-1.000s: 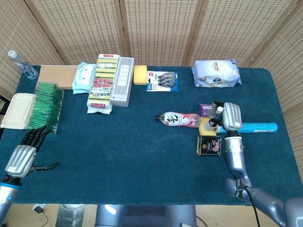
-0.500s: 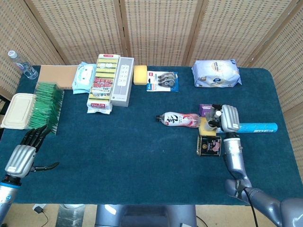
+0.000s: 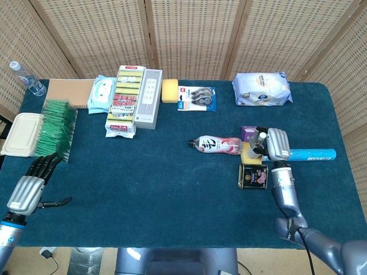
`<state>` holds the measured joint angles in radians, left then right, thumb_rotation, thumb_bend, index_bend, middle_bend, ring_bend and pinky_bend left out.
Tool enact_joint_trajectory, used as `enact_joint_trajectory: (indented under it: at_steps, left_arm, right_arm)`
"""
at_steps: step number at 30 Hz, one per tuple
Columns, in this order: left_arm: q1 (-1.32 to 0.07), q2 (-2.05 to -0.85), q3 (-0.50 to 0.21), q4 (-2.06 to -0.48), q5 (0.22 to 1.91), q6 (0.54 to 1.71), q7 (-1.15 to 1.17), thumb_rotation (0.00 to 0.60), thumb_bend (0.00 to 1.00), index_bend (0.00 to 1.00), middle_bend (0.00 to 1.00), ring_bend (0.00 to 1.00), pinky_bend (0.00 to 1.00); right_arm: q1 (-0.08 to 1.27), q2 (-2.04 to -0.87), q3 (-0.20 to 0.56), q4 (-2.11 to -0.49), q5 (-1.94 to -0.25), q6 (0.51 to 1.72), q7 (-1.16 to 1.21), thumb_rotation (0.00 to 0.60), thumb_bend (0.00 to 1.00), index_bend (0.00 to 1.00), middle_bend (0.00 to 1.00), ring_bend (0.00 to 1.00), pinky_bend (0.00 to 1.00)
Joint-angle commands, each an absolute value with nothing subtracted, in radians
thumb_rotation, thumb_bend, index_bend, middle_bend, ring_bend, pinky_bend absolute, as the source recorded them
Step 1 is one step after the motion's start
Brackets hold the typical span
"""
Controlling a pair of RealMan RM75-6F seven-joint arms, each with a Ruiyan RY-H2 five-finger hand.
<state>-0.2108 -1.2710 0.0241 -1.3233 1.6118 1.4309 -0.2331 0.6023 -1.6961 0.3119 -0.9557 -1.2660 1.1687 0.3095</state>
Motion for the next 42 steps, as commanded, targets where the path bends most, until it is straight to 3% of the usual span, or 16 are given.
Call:
enact_joint_trajectory:
  at_steps: [1,9,19,30,42]
  left_arm:
    - [-0.211,-1.271,0.024,-1.323,1.611,1.431,-0.233,0.377,0.0,0.0,0.0,0.0,0.03]
    - [-0.21,-1.268,0.025,-1.325,1.615,1.435,-0.241,0.376,0.0,0.0,0.0,0.0,0.03]
    - [-0.209,-1.269,0.026,-1.319,1.617,1.438,-0.242,0.382,0.0,0.0,0.0,0.0,0.03]
    - [-0.21,-1.269,0.03,-1.316,1.62,1.437,-0.255,0.376,0.0,0.0,0.0,0.0,0.03]
    - [-0.212,-1.264,0.032,-1.308,1.631,1.444,-0.277,0.38,0.0,0.0,0.0,0.0,0.03]
  right_arm:
    - [0.602,-1.69,0.31,-0.963,-1.268,1.163,0.308,0.6,0.43,0.62,0.61,0.61,0.57]
    - [0.596,-1.662,0.308,-1.007,-1.252,1.134,0.279,0.6,0.41,0.5,0.51,0.51,0.49]
    - [0.586,-1.613,0.309,-1.092,-1.231,1.109,0.23,0.6,0.3,0.34,0.37,0.37,0.38]
    - [0.577,-1.547,0.325,-1.192,-1.212,1.108,0.187,0.6,0.28,0.29,0.33,0.32,0.34]
    - [0.554,-1.467,0.351,-1.297,-1.221,1.183,0.129,0.6,0.28,0.29,0.33,0.31,0.33]
